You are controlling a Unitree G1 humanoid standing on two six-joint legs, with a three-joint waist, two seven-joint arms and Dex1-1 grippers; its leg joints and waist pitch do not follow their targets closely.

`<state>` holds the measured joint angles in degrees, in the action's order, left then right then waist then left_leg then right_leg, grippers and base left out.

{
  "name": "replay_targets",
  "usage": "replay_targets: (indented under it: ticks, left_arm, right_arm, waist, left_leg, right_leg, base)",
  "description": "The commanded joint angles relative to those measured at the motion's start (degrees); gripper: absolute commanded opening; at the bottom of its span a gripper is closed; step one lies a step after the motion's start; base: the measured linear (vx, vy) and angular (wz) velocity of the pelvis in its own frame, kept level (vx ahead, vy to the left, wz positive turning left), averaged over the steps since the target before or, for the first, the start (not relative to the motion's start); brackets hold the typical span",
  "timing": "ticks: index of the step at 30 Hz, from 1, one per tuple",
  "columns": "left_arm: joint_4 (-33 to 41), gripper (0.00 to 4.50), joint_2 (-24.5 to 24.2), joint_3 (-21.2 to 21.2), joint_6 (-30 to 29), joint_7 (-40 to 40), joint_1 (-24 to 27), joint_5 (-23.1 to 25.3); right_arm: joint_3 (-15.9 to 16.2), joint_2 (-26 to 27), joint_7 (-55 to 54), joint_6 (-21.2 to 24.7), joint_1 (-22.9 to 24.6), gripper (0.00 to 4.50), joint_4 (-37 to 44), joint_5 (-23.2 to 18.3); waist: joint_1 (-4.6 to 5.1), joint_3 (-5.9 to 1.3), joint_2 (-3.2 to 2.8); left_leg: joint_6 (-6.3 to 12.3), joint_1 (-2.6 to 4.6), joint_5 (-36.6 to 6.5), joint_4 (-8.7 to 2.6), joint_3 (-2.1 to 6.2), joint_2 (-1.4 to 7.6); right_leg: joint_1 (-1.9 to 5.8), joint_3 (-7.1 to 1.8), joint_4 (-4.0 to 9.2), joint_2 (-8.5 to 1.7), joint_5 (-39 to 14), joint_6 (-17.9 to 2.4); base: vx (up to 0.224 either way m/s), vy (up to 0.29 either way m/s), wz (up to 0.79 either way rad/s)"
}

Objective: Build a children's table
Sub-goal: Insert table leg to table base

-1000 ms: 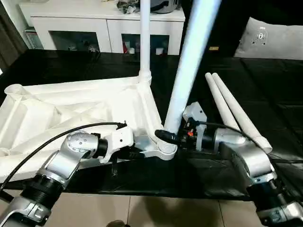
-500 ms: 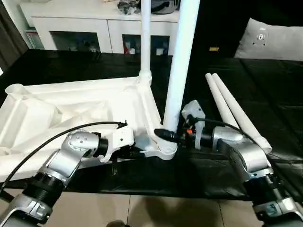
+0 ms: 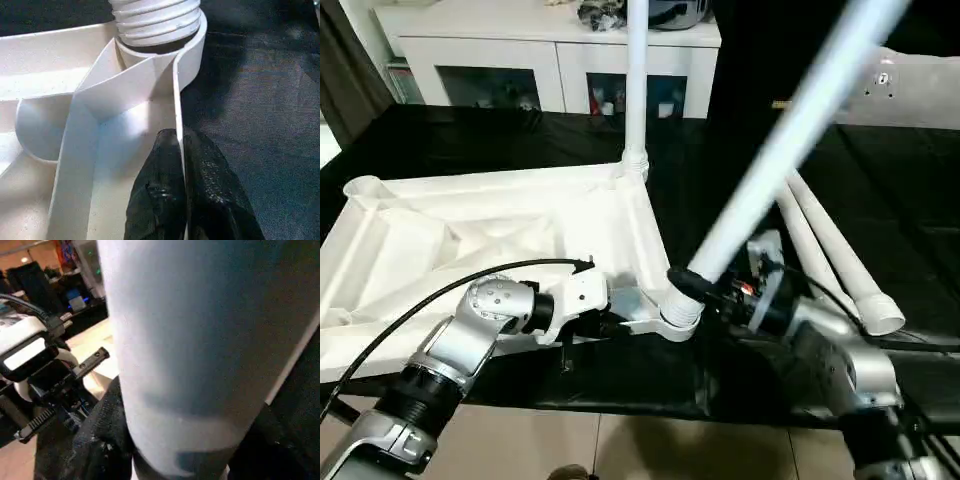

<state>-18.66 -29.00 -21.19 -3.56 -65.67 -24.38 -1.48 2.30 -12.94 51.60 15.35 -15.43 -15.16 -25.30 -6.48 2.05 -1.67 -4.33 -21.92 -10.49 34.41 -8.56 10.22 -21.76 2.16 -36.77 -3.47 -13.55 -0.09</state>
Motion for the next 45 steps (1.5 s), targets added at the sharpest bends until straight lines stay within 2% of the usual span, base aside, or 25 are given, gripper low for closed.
replay_targets:
  ticks: [1,4,8,10,11,12,16,18,21,22,24,25,26,27,29,31,35,39,42,45]
  left_arm:
    - [0.4,0.0,0.1,-0.2,0.9,-0.1,-0.9,0.4]
    - [0.5,0.0,0.2,-0.3,0.9,-0.2,-0.7,0.5]
    - [0.5,0.0,0.3,-0.3,1.1,-0.4,-0.5,0.7]
    - [0.3,0.0,0.0,-0.5,1.5,-0.5,-0.5,1.0]
    - [0.3,0.0,0.0,-0.6,1.5,-0.5,-0.5,1.1]
    - [0.2,0.0,0.0,-0.6,1.6,-0.5,-0.6,1.1]
    - [-0.4,0.0,-0.1,-0.7,1.9,-1.0,-1.1,1.1]
    - [-0.7,0.0,-0.1,-0.8,2.2,-1.4,-1.5,1.2]
    - [-2.1,0.0,0.2,-0.9,2.9,-1.9,-2.8,1.4]
    - [-2.8,0.0,0.3,-1.0,3.2,-2.0,-3.4,1.5]
    - [-4.6,0.0,0.9,-1.0,3.8,-2.2,-5.0,1.8]
    - [-7.5,0.0,1.7,-0.9,5.0,-1.9,-7.3,2.2]
    - [-9.2,0.0,2.2,-0.9,5.7,-1.6,-8.7,2.6]
    - [-10.7,0.0,2.6,-0.9,6.3,-1.4,-9.9,2.9]
    - [-12.6,0.0,3.2,-0.7,6.9,-0.9,-11.3,3.1]
    - [-16.7,0.0,4.2,-0.3,8.2,0.8,-14.5,4.0]
    - [-18.7,0.0,4.7,0.2,8.5,1.1,-16.0,3.9]
    - [-19.5,0.0,4.6,0.5,8.7,-0.2,-15.5,3.5]
    - [-18.5,0.0,4.3,1.2,7.4,-1.5,-13.6,2.3]
    - [-13.3,0.0,3.8,2.5,1.4,-0.3,-9.5,0.8]
  right_arm:
    - [0.2,-1.1,-2.3,-0.5,1.4,1.89,-2.2,3.5]
    - [3.4,-2.8,-1.7,-5.1,2.0,1.89,-2.5,8.1]
    - [5.6,-3.7,-0.9,-6.8,2.2,1.89,-2.3,10.6]
    - [8.3,-5.0,-0.1,-7.8,1.8,1.89,-2.9,13.2]
    - [8.5,-5.1,0.0,-7.9,1.8,1.89,-2.9,13.4]
    - [9.3,-5.5,0.5,-7.9,1.6,1.89,-3.2,14.1]
    - [11.7,-6.4,2.1,-8.5,-0.2,1.89,-5.7,15.6]
    - [12.5,-6.6,2.9,-8.4,-1.2,1.89,-6.6,16.2]
    - [13.5,-6.7,3.6,-7.6,-2.7,1.89,-7.7,16.4]
    - [13.9,-6.8,4.1,-7.5,-3.2,1.89,-8.0,16.7]
    - [14.6,-6.9,5.0,-7.0,-4.1,1.89,-8.7,17.3]
    - [15.0,-6.8,5.1,-6.9,-5.4,1.89,-10.1,17.8]
    - [15.0,-6.6,5.0,-6.6,-6.0,1.89,-10.5,17.8]
    - [14.9,-6.4,5.0,-6.4,-6.7,1.89,-11.0,17.5]
    - [14.7,-6.0,4.7,-5.9,-7.2,1.89,-11.3,17.1]
    - [14.4,-5.5,4.2,-4.8,-7.8,1.89,-11.4,16.8]
    - [13.8,-4.4,2.3,-4.4,-8.1,1.89,-12.1,16.7]
    - [13.3,-3.1,-0.7,-4.6,-8.1,1.89,-13.5,17.2]
    - [12.7,-1.8,-4.1,-4.3,-7.9,1.89,-14.1,17.9]
    - [11.5,0.6,-10.0,-3.4,-7.9,1.89,-14.7,18.8]
  waist:
    - [0.14,-2.71,-0.79]
    - [0.18,-2.67,-0.63]
    - [0.26,-2.7,-0.69]
    - [0.25,-2.71,-0.6]
    - [0.26,-2.66,-0.6]
    - [0.25,-2.53,-0.76]
    - [0.45,-2.12,-0.76]
    - [0.7,-1.79,-0.82]
    - [0.71,-2.13,-1.0]
    - [0.69,-2.16,-0.92]
    - [0.62,-2.24,-0.89]
    - [0.66,-2.2,-1.18]
    - [0.71,-2.16,-1.06]
    - [0.51,-2.14,-1.04]
    - [0.36,-2.14,-0.93]
    - [0.22,-2.24,-0.96]
    - [0.27,-2.44,-0.95]
    - [0.42,-2.4,-0.88]
    - [0.62,-2.21,-0.83]
    - [1.37,-1.94,-0.78]
  left_leg:
    - [-0.41,1.17,-16.0,-5.1,0.58,2.84]
    - [-0.79,1.07,-16.1,-5.19,0.59,2.86]
    - [-0.35,1.05,-15.7,-5.17,0.61,2.84]
    - [-0.09,0.96,-15.5,-5.14,0.59,2.81]
    - [-0.06,0.98,-15.5,-5.15,0.58,2.8]
    - [-0.12,1.03,-16.2,-5.24,0.61,2.82]
    - [-0.74,1.3,-20.2,-5.59,0.72,2.83]
    - [-1.34,1.93,-24.0,-5.88,0.88,2.86]
    - [-1.37,1.99,-22.7,-5.99,0.95,2.93]
    - [-1.22,1.91,-21.6,-6.02,0.87,2.96]
    - [-0.92,1.9,-20.8,-5.93,0.77,2.92]
    - [-0.91,1.93,-20.9,-5.85,0.72,2.77]
    - [-0.95,1.91,-21.0,-5.86,0.68,2.7]
    - [-1.1,2.19,-21.5,-5.79,0.65,2.72]
    - [-1.26,2.0,-21.3,-5.95,0.83,2.89]
    - [-1.09,1.93,-20.1,-5.96,0.84,3.0]
    - [-0.95,1.6,-18.3,-5.87,0.79,3.04]
    - [-0.84,1.51,-17.5,-5.93,0.72,3.02]
    - [-1.1,1.6,-19.0,-6.18,0.76,3.1]
    - [-1.95,1.59,-21.5,-6.59,0.95,3.24]
  right_leg:
    - [1.75,-2.41,4.99,-4.64,-7.5,-12.3]
    - [1.76,-2.51,5.13,-4.6,-8.1,-11.6]
    - [1.74,-2.49,5.01,-4.48,-6.2,-11.8]
    - [1.84,-2.45,5.03,-4.45,-5.6,-11.9]
    - [1.83,-2.45,5.04,-4.43,-5.7,-11.8]
    - [1.74,-2.48,5.14,-4.46,-7.0,-11.6]
    - [1.56,-2.62,5.73,-4.62,-13.1,-11.1]
    - [1.34,-2.74,6.29,-4.76,-19.0,-10.6]
    - [1.54,-2.85,6.27,-4.76,-17.0,-10.8]
    - [1.61,-2.84,6.2,-4.65,-14.8,-11.1]
    - [1.72,-2.78,6.11,-4.69,-13.8,-11.4]
    - [1.63,-2.74,6.25,-4.66,-14.2,-11.5]
    - [1.69,-2.72,6.3,-4.62,-14.6,-11.5]
    - [1.5,-2.75,6.48,-4.75,-16.2,-11.3]
    - [1.72,-2.77,6.51,-4.98,-17.3,-10.9]
    - [1.66,-2.76,6.4,-4.93,-15.5,-10.8]
    - [1.97,-2.68,5.97,-5.06,-11.6,-11.9]
    - [1.96,-2.6,5.85,-4.96,-10.0,-12.2]
    - [1.84,-2.65,6.01,-5.08,-12.6,-12.0]
    - [1.57,-2.76,6.11,-5.27,-16.8,-11.6]
  base:
    - [0.0,0.0,0.0]
    - [0.0,0.0,0.0]
    - [0.0,0.0,0.0]
    - [0.0,0.0,0.0]
    - [0.0,0.0,0.0]
    - [0.0,0.0,0.0]
    - [0.0,0.0,0.0]
    - [0.0,0.0,0.0]
    - [0.0,0.0,0.0]
    - [0.0,0.0,0.0]
    - [0.0,0.0,0.0]
    - [0.0,0.0,0.0]
    - [0.0,0.0,0.0]
    - [0.0,0.0,0.0]
    - [0.0,0.0,0.0]
    - [0.0,0.0,0.0]
    - [0.0,0.0,0.0]
    - [0.0,0.0,0.0]
    - [0.0,0.0,0.0]
    - [0.0,0.0,0.0]
